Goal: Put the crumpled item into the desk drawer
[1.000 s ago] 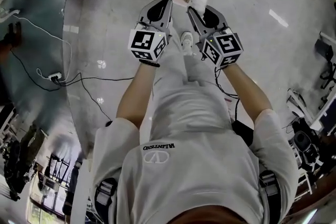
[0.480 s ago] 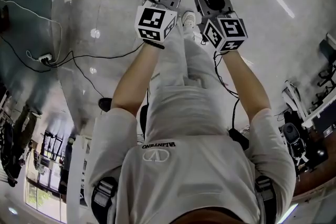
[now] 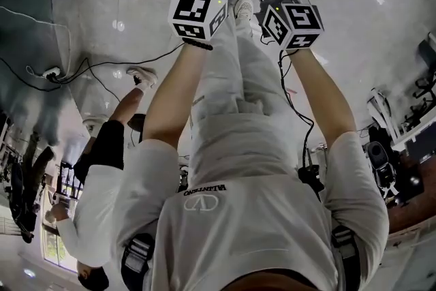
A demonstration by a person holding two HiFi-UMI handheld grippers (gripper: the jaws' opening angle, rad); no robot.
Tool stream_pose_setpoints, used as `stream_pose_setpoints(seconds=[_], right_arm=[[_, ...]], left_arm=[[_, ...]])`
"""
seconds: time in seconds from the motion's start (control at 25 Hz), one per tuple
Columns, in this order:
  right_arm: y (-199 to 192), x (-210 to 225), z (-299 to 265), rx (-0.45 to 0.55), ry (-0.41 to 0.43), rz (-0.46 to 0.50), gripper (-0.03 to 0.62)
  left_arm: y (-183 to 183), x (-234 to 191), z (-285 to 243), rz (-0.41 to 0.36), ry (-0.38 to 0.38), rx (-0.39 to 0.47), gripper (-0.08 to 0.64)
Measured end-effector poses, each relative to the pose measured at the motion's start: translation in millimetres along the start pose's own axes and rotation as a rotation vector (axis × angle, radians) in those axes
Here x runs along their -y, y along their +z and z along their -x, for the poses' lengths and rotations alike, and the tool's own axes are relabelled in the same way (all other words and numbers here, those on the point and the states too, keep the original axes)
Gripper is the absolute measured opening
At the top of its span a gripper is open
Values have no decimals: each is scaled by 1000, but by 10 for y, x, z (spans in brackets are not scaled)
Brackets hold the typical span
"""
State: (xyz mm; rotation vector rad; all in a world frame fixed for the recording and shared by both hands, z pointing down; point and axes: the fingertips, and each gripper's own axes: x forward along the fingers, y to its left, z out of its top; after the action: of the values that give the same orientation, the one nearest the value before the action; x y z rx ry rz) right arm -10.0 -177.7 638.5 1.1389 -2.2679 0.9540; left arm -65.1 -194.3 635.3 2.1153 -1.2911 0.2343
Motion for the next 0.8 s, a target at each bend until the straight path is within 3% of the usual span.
stream_pose_setpoints(seconds=[0.36, 0.8], right_arm=[[-100, 179, -142, -4, -21, -57, 111], [-307, 395, -378, -56, -25, -86, 112]], left_arm=[[-211, 7, -292, 7, -29, -37, -2], [-454, -116, -531, 16, -8, -79, -2]])
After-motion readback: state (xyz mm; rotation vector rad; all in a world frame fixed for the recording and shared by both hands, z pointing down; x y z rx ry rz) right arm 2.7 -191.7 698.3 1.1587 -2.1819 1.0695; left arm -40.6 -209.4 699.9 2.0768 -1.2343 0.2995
